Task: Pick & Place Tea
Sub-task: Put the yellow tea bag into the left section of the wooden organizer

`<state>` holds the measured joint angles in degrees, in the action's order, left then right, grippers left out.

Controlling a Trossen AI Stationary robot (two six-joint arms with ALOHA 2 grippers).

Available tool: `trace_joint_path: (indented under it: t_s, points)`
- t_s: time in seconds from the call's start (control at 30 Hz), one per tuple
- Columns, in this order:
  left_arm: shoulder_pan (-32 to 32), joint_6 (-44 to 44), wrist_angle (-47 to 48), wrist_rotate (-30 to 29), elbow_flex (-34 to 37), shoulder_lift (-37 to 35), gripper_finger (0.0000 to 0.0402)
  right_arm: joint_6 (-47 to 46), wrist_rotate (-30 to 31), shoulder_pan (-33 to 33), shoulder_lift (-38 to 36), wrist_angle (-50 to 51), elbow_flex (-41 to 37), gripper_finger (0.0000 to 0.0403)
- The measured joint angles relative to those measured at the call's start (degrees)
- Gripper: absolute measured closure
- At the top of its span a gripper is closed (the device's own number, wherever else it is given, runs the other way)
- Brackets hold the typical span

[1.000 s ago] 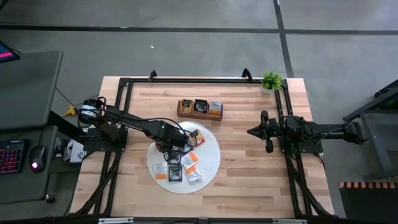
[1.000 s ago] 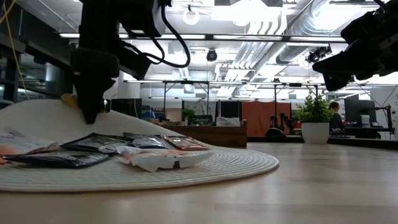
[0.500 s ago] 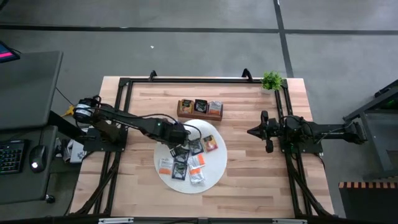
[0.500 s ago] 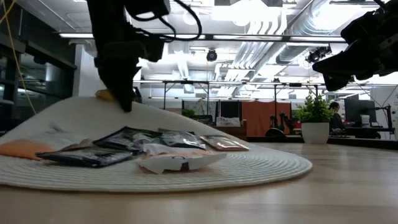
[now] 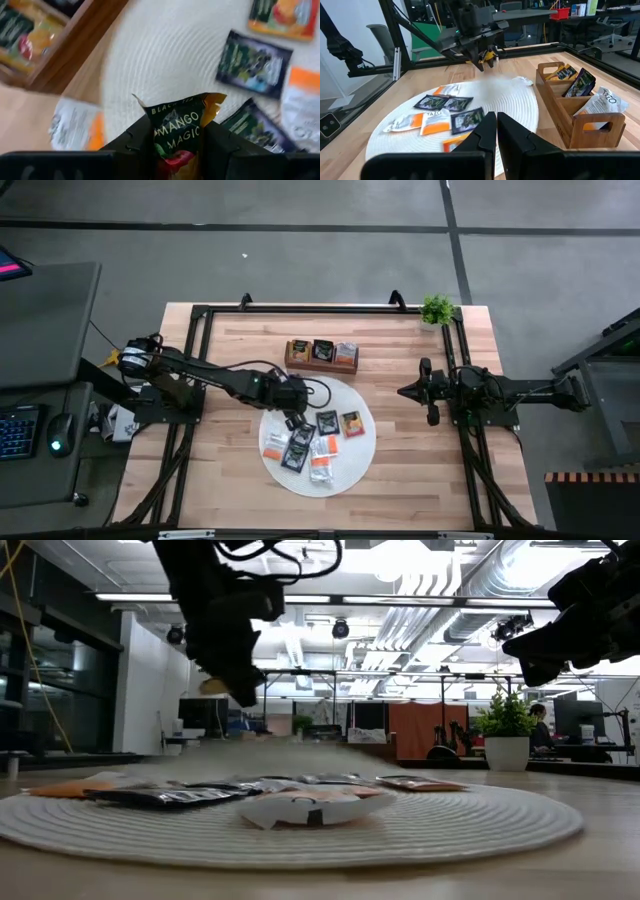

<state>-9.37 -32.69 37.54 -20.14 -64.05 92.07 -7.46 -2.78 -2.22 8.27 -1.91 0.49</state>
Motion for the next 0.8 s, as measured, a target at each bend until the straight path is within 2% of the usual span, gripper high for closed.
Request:
trace_joint_path:
  t_s: [0.47, 0.63, 0.8]
  points:
    - [0.0, 1.1, -2.7, -0.2, 0.0, 0.0, 0.0284, 0.0, 0.0, 0.0, 0.0, 0.0, 0.0, 0.0391]
    - [1.0, -0.2, -5.5, -3.9, 0.0, 0.0, 0.0284, 0.0, 0.0, 0.0, 0.0, 0.0, 0.0, 0.0391]
    - [3.7, -0.5, -12.7, -8.3, 0.0, 0.0, 0.0284, 0.0, 0.0, 0.0, 0.0, 0.0, 0.0, 0.0391]
